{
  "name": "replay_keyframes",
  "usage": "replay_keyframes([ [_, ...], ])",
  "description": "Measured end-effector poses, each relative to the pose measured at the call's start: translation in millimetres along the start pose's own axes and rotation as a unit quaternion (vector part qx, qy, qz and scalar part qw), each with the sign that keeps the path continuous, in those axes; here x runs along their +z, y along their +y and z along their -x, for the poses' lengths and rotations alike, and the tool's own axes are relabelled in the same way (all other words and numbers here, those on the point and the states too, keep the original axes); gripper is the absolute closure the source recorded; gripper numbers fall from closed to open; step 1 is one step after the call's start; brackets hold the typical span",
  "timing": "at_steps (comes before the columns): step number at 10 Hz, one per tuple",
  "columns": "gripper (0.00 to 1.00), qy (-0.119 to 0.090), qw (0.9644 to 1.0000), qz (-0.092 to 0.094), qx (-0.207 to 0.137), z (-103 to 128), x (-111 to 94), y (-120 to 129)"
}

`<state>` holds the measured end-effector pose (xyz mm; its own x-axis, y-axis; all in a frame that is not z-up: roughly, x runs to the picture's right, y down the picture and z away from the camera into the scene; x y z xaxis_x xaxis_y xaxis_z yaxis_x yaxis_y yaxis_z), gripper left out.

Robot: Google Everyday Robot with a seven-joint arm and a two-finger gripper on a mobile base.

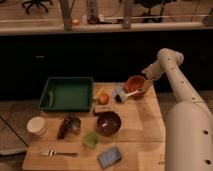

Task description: Place brush in red bowl

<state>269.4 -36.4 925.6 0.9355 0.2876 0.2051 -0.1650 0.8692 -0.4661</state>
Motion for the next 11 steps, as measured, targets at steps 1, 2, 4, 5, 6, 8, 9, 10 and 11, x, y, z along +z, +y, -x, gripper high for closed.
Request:
replay_keyframes([
  [1, 0.2, -0.001, 1.0, 0.001, 0.001, -0.4, -0.9, 0.1],
  [2, 0.2, -0.001, 1.0, 0.006, 0.008, -4.1, -0.4, 0.4],
  [4, 0.2, -0.002, 0.9999, 0.01, 0.009, -1.9, 0.0, -0.7],
  [5, 0.2, -0.003, 0.9999, 0.012, 0.011, -3.5, -0.3, -0.6],
  [6, 0.2, -0.003, 0.9998, 0.013, 0.012, -3.6, -0.4, -1.3],
  [8, 0.2, -0.003, 0.9997, 0.017, 0.015, -3.7, -0.3, -1.6],
  [9, 0.2, -0.004, 0.9997, 0.018, 0.015, -2.7, 0.0, -1.7],
  [10, 0.2, -0.003, 0.9997, 0.018, 0.014, -2.7, 0.2, -1.7],
  [11, 0.2, -0.003, 0.9997, 0.018, 0.015, -3.6, -0.4, -1.6],
])
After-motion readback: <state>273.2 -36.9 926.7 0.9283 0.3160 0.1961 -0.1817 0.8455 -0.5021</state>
